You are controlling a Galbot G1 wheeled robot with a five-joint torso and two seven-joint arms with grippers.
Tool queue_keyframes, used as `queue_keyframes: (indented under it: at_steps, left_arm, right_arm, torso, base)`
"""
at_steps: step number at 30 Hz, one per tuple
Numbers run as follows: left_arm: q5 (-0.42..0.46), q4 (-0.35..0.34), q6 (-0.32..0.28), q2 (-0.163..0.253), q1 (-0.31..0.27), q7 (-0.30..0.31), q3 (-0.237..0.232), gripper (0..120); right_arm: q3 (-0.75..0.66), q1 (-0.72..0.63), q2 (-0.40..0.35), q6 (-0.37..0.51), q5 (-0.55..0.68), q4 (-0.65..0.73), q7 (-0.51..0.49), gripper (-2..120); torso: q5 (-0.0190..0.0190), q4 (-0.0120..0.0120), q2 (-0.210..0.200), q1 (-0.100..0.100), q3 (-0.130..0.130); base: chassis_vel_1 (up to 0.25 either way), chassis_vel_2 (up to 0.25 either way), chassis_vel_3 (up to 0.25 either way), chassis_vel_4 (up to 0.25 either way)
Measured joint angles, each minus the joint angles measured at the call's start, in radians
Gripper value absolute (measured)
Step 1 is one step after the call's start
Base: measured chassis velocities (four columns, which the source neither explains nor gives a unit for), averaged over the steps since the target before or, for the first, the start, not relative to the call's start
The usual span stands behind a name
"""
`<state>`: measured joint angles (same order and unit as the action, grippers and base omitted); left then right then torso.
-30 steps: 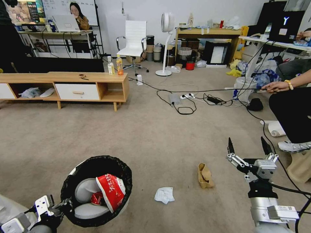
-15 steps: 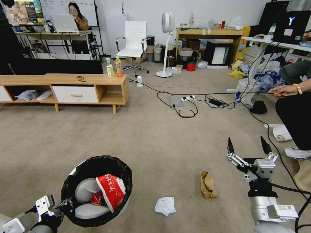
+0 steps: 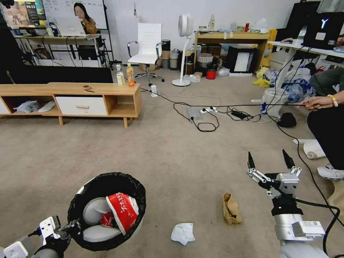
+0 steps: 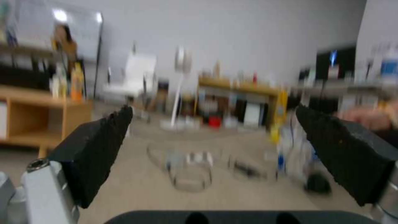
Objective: Pick up the trash bin and place the garbage on the floor into it.
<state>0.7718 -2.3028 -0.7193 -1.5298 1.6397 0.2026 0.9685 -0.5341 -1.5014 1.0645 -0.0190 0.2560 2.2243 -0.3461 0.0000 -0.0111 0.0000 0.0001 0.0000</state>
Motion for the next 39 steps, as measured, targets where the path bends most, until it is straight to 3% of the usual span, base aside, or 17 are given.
queue_keyframes:
  at_steps: [1, 2, 4, 5, 7, 8, 10, 11, 12, 14, 21, 39]
  left_arm:
    - [0.000, 0.001, 0.000, 0.000, 0.000, 0.000, 0.001, 3]
    - [0.000, 0.001, 0.000, 0.000, 0.000, 0.000, 0.001, 3]
    - [0.000, 0.002, 0.000, -0.002, -0.001, 0.000, 0.005, 3]
    - [0.000, 0.002, 0.000, -0.002, -0.001, 0.000, 0.005, 3]
    - [0.000, 0.003, 0.001, -0.002, 0.002, -0.001, 0.009, 3]
    - [0.000, 0.003, 0.001, -0.002, 0.002, -0.001, 0.009, 3]
    - [0.000, 0.002, 0.001, -0.001, 0.005, -0.002, 0.011, 3]
    - [0.000, 0.003, 0.001, -0.001, 0.006, -0.002, 0.013, 3]
    - [0.000, 0.003, 0.001, -0.001, 0.006, -0.002, 0.013, 3]
    - [0.000, 0.003, 0.003, -0.001, 0.006, -0.002, 0.014, 3]
    - [0.000, 0.010, 0.005, -0.001, 0.004, -0.004, 0.020, 3]
    - [-0.018, 0.044, 0.010, -0.004, -0.004, -0.014, 0.021, 3]
  right_arm:
    - [0.015, 0.010, -0.022, 0.083, 0.072, 0.011, -0.029, 100]
    - [0.015, 0.010, -0.022, 0.083, 0.072, 0.011, -0.029, 100]
    - [0.052, 0.039, -0.067, 0.283, 0.235, 0.036, -0.098, 100]
    - [0.052, 0.039, -0.067, 0.283, 0.235, 0.036, -0.098, 100]
    - [0.081, 0.066, -0.094, 0.410, 0.316, 0.039, -0.136, 100]
    - [0.081, 0.066, -0.094, 0.410, 0.316, 0.039, -0.136, 100]
    - [0.108, 0.097, -0.112, 0.515, 0.416, 0.038, -0.174, 100]
    - [0.134, 0.128, -0.126, 0.599, 0.523, 0.034, -0.208, 100]
    - [0.134, 0.128, -0.126, 0.599, 0.523, 0.034, -0.208, 100]
    - [0.170, 0.164, -0.142, 0.698, 0.659, 0.021, -0.253, 100]
    - [0.294, 0.250, -0.160, 0.771, 0.771, -0.075, -0.296, 100]
    - [0.402, 0.389, -0.130, 0.745, 0.694, -0.414, -0.211, 100]
  torso:
    - [0.0001, -0.0001, 0.000, 0.000, 0.000]
    - [0.0001, -0.0001, 0.000, 0.000, 0.000]
    - [0.0000, 0.0000, 0.000, 0.000, 0.000]
    - [0.0000, 0.0000, 0.000, 0.000, 0.000]
    - [-0.0001, -0.0001, 0.000, 0.000, 0.000]
    - [-0.0001, -0.0001, 0.000, 0.000, 0.000]
    - [0.0001, -0.0001, 0.000, 0.000, 0.000]
    - [-0.0001, 0.0001, 0.000, 0.000, 0.000]
    - [-0.0001, 0.0001, 0.000, 0.000, 0.000]
    - [0.0000, 0.0001, 0.000, 0.000, 0.000]
    - [0.0000, -0.0001, 0.000, 0.000, 0.000]
    - [0.0001, 0.0000, 0.000, 0.000, 0.000]
  base:
    - [0.000, 0.000, 0.000, 0.000]
    - [0.000, 0.000, 0.000, 0.000]
    - [0.000, 0.000, 0.000, 0.000]
    - [0.000, 0.000, 0.000, 0.000]
    - [0.000, 0.000, 0.000, 0.000]
    - [0.000, 0.000, 0.000, 0.000]
    - [0.000, 0.000, 0.000, 0.000]
    - [0.000, 0.000, 0.000, 0.000]
    - [0.000, 0.000, 0.000, 0.000]
    - [0.000, 0.000, 0.000, 0.000]
    - [0.000, 0.000, 0.000, 0.000]
    - [0.000, 0.000, 0.000, 0.000]
